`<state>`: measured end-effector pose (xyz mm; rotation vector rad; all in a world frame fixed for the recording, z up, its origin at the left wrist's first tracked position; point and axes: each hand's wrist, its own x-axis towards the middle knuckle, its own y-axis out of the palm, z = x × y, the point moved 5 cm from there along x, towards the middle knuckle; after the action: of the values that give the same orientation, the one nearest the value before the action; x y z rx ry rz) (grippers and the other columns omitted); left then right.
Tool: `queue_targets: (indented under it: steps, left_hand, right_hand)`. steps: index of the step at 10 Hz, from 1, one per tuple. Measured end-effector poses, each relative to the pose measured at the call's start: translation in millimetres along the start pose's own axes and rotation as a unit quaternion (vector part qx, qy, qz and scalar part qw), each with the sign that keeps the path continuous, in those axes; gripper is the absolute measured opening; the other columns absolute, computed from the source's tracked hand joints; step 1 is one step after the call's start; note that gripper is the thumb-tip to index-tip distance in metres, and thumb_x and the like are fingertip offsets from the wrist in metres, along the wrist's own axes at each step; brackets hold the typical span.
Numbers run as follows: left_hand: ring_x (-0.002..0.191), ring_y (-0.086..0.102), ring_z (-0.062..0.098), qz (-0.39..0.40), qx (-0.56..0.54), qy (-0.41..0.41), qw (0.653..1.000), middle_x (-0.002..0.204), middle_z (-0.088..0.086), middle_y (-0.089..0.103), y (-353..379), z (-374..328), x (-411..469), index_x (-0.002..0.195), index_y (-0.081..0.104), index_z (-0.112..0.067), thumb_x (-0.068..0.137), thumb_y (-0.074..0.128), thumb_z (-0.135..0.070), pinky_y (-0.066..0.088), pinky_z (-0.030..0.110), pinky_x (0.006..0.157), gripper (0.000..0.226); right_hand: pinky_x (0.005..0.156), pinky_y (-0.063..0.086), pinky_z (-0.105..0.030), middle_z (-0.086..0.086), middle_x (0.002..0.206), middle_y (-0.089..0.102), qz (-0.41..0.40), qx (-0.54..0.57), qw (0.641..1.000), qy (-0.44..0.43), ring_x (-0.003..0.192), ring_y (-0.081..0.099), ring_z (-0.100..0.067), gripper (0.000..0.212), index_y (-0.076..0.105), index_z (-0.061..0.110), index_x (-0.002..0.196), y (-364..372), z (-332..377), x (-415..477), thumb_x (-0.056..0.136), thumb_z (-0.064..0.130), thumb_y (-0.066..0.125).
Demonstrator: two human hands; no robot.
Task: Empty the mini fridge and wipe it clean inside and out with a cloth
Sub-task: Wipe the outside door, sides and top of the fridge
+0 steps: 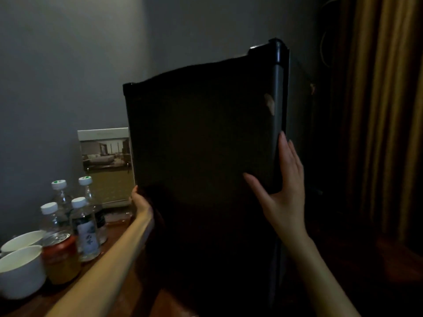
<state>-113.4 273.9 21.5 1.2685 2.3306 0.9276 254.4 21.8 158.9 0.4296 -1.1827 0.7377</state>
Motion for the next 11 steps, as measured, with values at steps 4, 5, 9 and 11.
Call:
queue_targets:
  steps: [4,5,9,11]
  left_hand:
    - [0.135,0.038,0.031,-0.149,0.289,0.124,0.938,0.147,0.011,0.041,27,-20,-158,0.144,0.038,-0.024,0.102,0.025,-0.033,0.028,0.047,0.114,0.045]
    - [0.133,0.040,0.031,-0.129,0.298,0.120,0.938,0.145,0.010,0.043,27,-22,-166,0.143,0.040,-0.024,0.103,0.026,-0.028,0.032,0.047,0.111,0.042]
    - [0.113,0.053,0.032,-0.143,0.265,0.152,0.941,0.120,0.013,0.061,25,-27,-180,0.106,0.063,-0.019,0.097,0.032,-0.021,0.039,0.042,0.097,0.032]
    - [0.094,0.057,0.034,-0.086,0.226,0.153,0.958,0.101,0.018,0.060,45,-10,-205,0.100,0.062,-0.015,0.097,0.036,-0.014,0.042,0.037,0.079,0.026]
  right_hand:
    - [0.099,0.043,-0.033,-0.010,0.139,0.050,-0.169,-0.161,0.960,0.153,0.126,0.051,-0.022,0.064,0.039,0.013,0.143,-41,-31,-28,0.094,0.054,0.039]
    - [0.099,0.044,-0.035,-0.012,0.137,0.052,-0.178,-0.177,0.959,0.131,0.123,0.053,-0.024,0.064,0.040,0.011,0.142,-39,-30,-30,0.094,0.052,0.039]
    - [0.106,0.039,-0.043,-0.011,0.129,0.059,-0.160,-0.224,0.951,0.137,0.118,0.057,-0.025,0.062,0.048,0.009,0.136,-59,-88,-10,0.095,0.054,0.037]
    - [0.106,0.034,-0.036,-0.010,0.132,0.057,-0.139,-0.152,0.966,0.157,0.121,0.053,-0.025,0.064,0.049,0.011,0.136,-78,-144,10,0.092,0.056,0.036]
